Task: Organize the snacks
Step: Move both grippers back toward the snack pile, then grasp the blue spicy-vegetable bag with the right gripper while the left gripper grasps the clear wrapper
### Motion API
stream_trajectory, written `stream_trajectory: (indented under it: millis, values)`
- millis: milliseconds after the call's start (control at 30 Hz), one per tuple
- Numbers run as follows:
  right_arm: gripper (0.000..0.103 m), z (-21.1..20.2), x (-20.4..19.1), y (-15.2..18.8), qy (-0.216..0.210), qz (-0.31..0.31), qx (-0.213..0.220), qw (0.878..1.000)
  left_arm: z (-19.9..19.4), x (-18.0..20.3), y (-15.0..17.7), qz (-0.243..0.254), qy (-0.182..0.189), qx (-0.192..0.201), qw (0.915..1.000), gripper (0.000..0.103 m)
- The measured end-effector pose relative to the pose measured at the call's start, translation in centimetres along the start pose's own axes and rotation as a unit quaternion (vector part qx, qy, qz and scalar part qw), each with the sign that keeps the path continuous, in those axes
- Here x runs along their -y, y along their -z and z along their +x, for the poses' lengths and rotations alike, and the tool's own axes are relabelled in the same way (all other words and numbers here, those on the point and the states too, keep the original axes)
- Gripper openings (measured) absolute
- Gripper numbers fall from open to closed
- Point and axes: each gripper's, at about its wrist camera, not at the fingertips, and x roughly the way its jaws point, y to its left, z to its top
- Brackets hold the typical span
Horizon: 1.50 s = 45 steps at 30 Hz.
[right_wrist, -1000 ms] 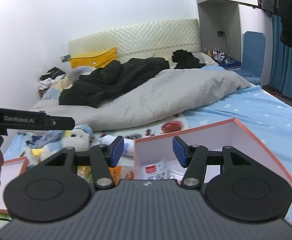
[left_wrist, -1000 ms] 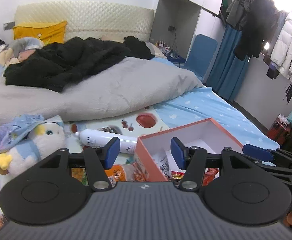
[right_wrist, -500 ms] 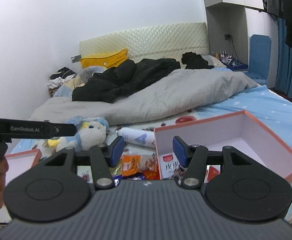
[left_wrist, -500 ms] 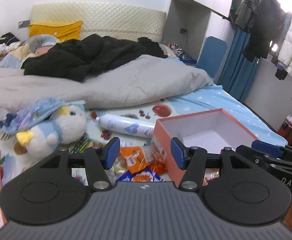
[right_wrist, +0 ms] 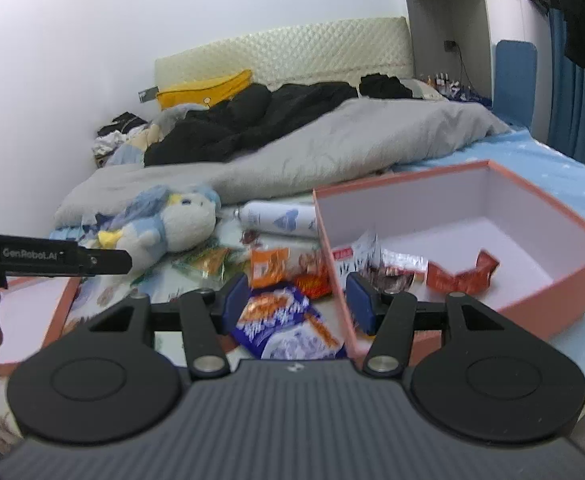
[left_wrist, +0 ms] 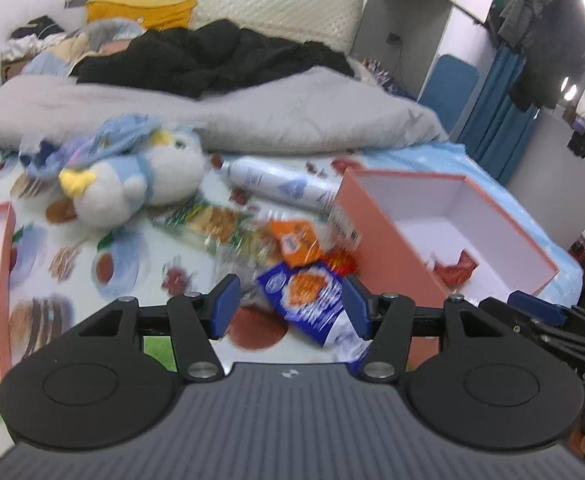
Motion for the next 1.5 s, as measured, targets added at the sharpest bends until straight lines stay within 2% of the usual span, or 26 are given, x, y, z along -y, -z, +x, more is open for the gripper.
stream_trajectory:
  millis: [167,400,600,733,900,1067,1133,1167,1200,1333,1500]
  values:
    - [0.057,0.8,-1.1,2.3,-0.008,-0.007,-0.032,0.999,1.0,-1.2,2.5,-0.017,-0.003,-0.026,0.9995,0.064]
    - [0.057,2.1,-1.8,3.2,-0.005,-0.016,-0.048,0.999,3.2,-2.6,3.0,-0.033,0.0,-0.045,0.9984,0.074]
    - [0.057,4.7,-2.4,3.3,0.003,-0.031,-0.066,0.997,6.9,-3.7,2.2,-0.046,0.008,-0.064,0.9969,0.075]
    - [0.057,7.8,-2.9,3.3,0.013,-0.04,-0.081,0.996,11.2,-5.1,1.6,-0.059,0.014,-0.09,0.9941,0.075]
    - [0.057,12.2,-3.6,2.5,0.033,-0.059,-0.116,0.991,16.2,-6.9,-0.7,-0.054,0.022,-0.117,0.9914,0.075]
    - [0.057,15.6,-4.2,1.4,0.03,-0.082,-0.152,0.985,21.1,-8.4,-3.3,-0.041,0.032,-0.149,0.9875,0.075]
    - [0.068,16.9,-4.5,0.9,0.021,-0.087,-0.169,0.982,22.2,-8.7,-4.2,-0.042,0.041,-0.154,0.9864,0.077]
    - [0.081,17.5,-4.7,0.7,0.009,-0.09,-0.178,0.98,22.7,-8.8,-4.6,-0.042,0.041,-0.158,0.9857,0.077]
    - [0.084,18.0,-4.9,0.7,-0.006,-0.095,-0.188,0.978,23.1,-8.9,-5.0,-0.043,0.038,-0.159,0.9856,0.077]
    - [0.084,19.9,-6.2,1.5,0.0,-0.155,-0.223,0.962,23.3,-9.4,-5.5,-0.043,0.056,-0.155,0.9854,0.079]
    - [0.084,21.2,-6.1,2.3,0.009,-0.195,-0.244,0.95,24.8,-10.3,-4.0,-0.077,0.072,-0.189,0.9763,0.079]
